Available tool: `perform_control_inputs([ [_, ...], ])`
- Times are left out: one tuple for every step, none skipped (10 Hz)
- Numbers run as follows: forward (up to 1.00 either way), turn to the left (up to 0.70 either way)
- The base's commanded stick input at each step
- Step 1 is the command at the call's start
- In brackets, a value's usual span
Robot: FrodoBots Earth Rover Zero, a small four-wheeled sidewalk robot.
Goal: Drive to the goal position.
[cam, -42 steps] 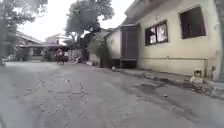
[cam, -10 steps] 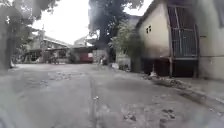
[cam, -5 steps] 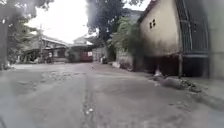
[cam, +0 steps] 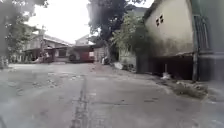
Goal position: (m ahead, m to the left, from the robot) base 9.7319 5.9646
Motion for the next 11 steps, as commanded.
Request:
perform_control_inputs([
  [1.00, 0.00],
  [1.00, 0.00],
  [1.00, 0.00],
  [1.00, 0.00],
  [1.00, 0.00],
  [1.00, 0.00],
  [1.00, 0.00],
  [1.00, 0.00],
  [1.00, 0.00],
  [1.00, 0.00],
  [1.00, 0.00],
])
